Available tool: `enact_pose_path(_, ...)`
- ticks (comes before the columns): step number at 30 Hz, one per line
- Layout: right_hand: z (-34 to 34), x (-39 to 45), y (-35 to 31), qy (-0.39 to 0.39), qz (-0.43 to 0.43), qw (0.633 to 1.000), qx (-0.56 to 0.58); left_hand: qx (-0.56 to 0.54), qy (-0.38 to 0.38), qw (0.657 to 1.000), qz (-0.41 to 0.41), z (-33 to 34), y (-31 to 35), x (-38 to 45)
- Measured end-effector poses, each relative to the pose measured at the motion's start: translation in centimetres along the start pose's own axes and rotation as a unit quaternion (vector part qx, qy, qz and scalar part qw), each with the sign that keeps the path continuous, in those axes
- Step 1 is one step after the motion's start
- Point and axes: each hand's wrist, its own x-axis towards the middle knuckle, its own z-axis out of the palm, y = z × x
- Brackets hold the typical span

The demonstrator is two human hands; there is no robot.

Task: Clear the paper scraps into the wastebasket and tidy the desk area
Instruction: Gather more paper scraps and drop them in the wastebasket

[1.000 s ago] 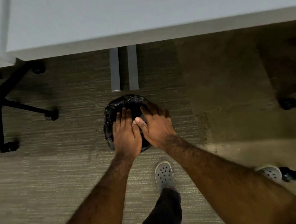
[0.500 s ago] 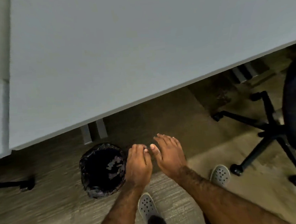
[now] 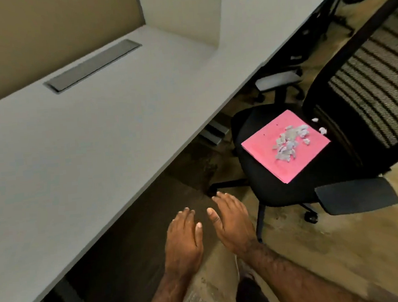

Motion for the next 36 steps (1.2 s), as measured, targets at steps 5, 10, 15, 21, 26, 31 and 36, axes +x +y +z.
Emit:
enact_pose_path(5, -5.3, 4.1, 6.9, 0.078, 0.056, 0.995, 0.019, 0.043, -0.048, 0.994, 0.087, 2.9, 6.6, 6.5)
enact_pose_path(10, -9.9, 8.5, 14.0, 0.119, 0.094, 0.988, 0.014, 0.083, -0.085, 0.983, 0.142, 7.0, 12.4, 13.2)
enact_pose_path(15, -13.3, 13.2, 21.9, 0.132, 0.135, 0.982, -0.008, 0.104, -0.110, 0.978, 0.142, 11.5, 17.9, 20.8)
enact_pose_path(21, -14.6, 18.6, 30.6, 0.109, 0.176, 0.978, -0.031, 0.129, -0.107, 0.980, 0.111, 16.6, 23.3, 28.3)
enact_pose_path(26, -13.6, 22.0, 36.7, 0.095, 0.197, 0.975, -0.031, 0.133, -0.135, 0.974, 0.124, 22.7, 25.7, 31.6)
enact_pose_path(31, -12.3, 25.7, 41.5, 0.124, 0.220, 0.967, -0.025, 0.129, -0.107, 0.976, 0.141, 28.3, 26.0, 33.1)
enact_pose_path(36, -11.0, 29.9, 44.2, 0.118, 0.165, 0.978, -0.047, 0.124, -0.085, 0.968, 0.200, 31.8, 25.0, 34.4)
